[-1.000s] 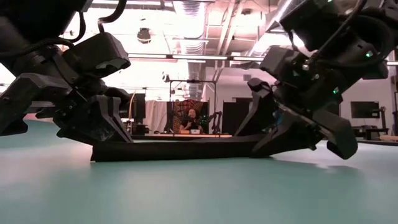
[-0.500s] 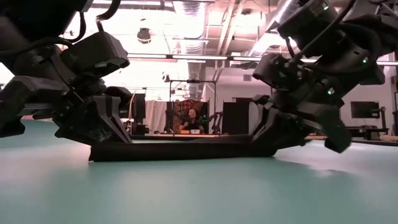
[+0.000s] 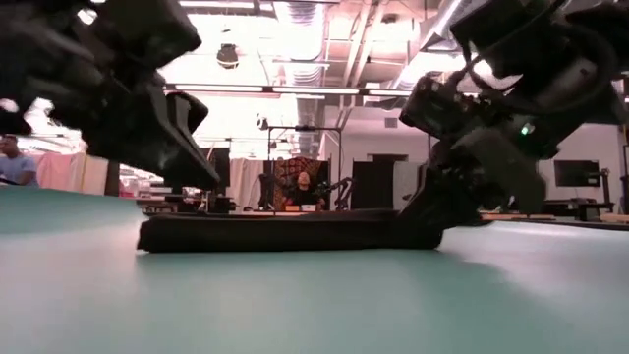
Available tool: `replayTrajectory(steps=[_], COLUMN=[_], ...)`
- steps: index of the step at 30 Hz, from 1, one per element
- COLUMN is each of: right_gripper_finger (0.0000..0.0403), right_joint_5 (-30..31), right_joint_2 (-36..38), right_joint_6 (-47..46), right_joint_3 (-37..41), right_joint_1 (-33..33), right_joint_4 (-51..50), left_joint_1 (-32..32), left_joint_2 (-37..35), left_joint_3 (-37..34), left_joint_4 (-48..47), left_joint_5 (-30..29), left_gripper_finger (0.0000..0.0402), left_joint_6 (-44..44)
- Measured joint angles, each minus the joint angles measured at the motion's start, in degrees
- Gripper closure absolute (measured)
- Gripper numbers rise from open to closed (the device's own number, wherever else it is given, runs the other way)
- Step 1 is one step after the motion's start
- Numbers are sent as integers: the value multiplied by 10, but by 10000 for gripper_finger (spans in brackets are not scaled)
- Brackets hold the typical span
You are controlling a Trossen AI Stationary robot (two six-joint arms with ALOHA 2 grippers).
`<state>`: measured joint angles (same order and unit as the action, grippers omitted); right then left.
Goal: Roll towel into tight, uniform cylinder
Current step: Roll the black towel
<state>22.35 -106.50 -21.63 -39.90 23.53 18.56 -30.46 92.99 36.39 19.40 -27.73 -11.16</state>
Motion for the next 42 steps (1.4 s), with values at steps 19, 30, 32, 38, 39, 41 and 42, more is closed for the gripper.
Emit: replayTrajectory(steps=[19,30,32,38,39,41,42], right_gripper_finger=[386,386,386,386,386,385,385], right_joint_5=[-152,-221,-233,-265,-271,-278,-283], right_joint_2=[99,98,98,98,97,97,97], right_joint_6=[-86,-157,-159,-161,-161,-160,-160], right_joint_3=[-127,-143,-143,-143,-143,-143,-144], right_joint_1=[-2,-78,-89,-103,-106,-111,-115], right_joint_4=[-258,-298,-297,-292,-292,-291,-289], left_joint_1=[37,38,40,53,56,61,64], left_joint_2=[10,9,9,9,9,9,9], left_joint_3=[-2,-15,-21,-29,-29,-29,-29], left_joint_4=[1,14,20,26,29,30,30], left_joint_5=[15,21,31,48,53,62,68], left_gripper_finger=[402,401,401,401,401,401,401], left_joint_6=[99,99,96,93,97,101,103])
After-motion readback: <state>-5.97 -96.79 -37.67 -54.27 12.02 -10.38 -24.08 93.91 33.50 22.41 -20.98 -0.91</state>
